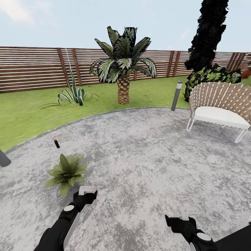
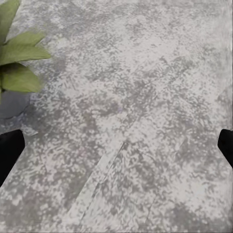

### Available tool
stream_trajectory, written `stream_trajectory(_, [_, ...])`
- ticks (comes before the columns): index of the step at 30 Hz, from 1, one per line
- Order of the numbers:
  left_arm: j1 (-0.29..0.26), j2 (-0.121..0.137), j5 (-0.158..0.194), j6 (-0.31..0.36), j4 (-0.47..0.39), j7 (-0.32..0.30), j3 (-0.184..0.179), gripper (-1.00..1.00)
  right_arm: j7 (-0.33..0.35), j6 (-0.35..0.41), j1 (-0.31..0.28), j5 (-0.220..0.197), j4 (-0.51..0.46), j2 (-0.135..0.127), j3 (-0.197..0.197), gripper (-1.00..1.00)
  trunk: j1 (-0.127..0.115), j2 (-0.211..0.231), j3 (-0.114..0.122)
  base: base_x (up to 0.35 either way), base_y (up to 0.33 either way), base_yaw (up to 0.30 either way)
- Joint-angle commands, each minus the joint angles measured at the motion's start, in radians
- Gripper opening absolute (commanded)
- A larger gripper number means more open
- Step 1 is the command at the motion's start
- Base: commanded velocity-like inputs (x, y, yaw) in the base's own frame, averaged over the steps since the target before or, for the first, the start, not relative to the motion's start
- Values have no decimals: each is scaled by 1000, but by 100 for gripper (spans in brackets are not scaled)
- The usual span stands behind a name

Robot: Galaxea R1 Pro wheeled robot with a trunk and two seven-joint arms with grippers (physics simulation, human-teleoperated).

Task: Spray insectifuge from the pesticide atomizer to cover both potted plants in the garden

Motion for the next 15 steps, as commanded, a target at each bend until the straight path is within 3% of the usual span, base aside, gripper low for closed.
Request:
stream_trajectory(1, [0, 0, 1, 6, -2, -1, 0, 100, 0, 5, 0, 0, -1, 0, 0, 100, 1, 0, -1, 347, 0, -296])
stream_trajectory(15, [0, 0, 1, 6, -2, -1, 0, 100, 0, 5, 0, 0, -1, 0, 0, 100, 1, 0, -1, 347, 0, -296])
